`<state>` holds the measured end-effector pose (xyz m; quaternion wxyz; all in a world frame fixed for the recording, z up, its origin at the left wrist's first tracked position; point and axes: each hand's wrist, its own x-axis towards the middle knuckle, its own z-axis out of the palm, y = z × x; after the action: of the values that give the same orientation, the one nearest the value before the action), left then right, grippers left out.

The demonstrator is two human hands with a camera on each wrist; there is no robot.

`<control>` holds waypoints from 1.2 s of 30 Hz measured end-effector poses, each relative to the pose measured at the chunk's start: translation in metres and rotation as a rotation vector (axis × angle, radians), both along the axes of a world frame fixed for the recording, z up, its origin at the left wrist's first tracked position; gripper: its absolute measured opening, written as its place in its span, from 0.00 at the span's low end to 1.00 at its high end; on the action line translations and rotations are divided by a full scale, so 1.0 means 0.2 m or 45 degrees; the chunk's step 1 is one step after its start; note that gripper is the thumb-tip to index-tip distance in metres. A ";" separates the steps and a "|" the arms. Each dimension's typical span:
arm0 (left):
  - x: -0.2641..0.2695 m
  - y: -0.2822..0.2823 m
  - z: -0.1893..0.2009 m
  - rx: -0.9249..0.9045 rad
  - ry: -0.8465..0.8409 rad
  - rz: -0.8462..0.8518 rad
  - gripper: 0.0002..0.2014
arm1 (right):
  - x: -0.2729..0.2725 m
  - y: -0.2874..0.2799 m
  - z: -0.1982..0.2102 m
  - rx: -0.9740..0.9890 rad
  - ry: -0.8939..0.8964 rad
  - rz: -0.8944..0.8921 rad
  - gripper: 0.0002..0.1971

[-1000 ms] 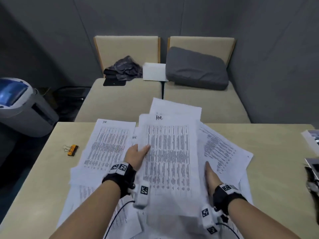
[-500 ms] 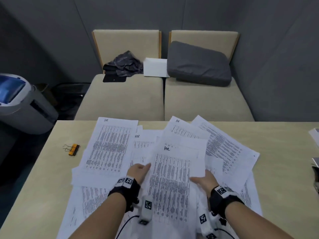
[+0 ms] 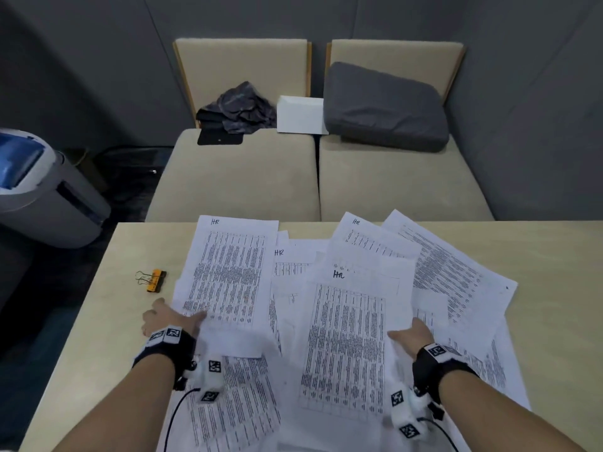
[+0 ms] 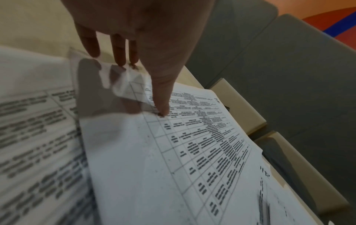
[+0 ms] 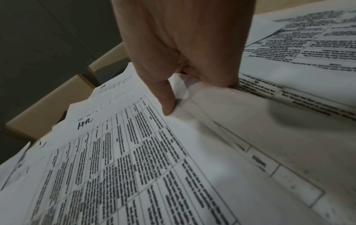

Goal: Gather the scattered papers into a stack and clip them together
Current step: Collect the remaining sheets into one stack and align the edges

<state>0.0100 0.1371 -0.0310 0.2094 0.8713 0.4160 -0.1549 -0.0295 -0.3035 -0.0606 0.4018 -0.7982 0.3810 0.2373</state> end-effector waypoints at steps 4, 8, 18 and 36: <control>0.02 0.03 -0.03 -0.075 0.025 -0.007 0.50 | 0.01 0.01 -0.01 -0.036 0.032 -0.020 0.26; 0.03 0.06 -0.02 -0.262 -0.071 0.000 0.42 | 0.01 0.01 0.00 -0.070 0.062 -0.028 0.31; -0.04 0.12 0.06 -0.446 -0.309 0.022 0.20 | 0.00 0.02 0.02 -0.080 0.074 -0.005 0.36; 0.17 -0.16 0.97 -0.182 -1.013 -0.498 0.11 | -0.05 -0.02 0.13 0.052 0.011 0.147 0.28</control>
<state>0.0447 0.1060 0.1627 0.3796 0.9087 0.1186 0.1272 -0.0393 -0.3082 -0.0337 0.4018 -0.8095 0.3312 0.2713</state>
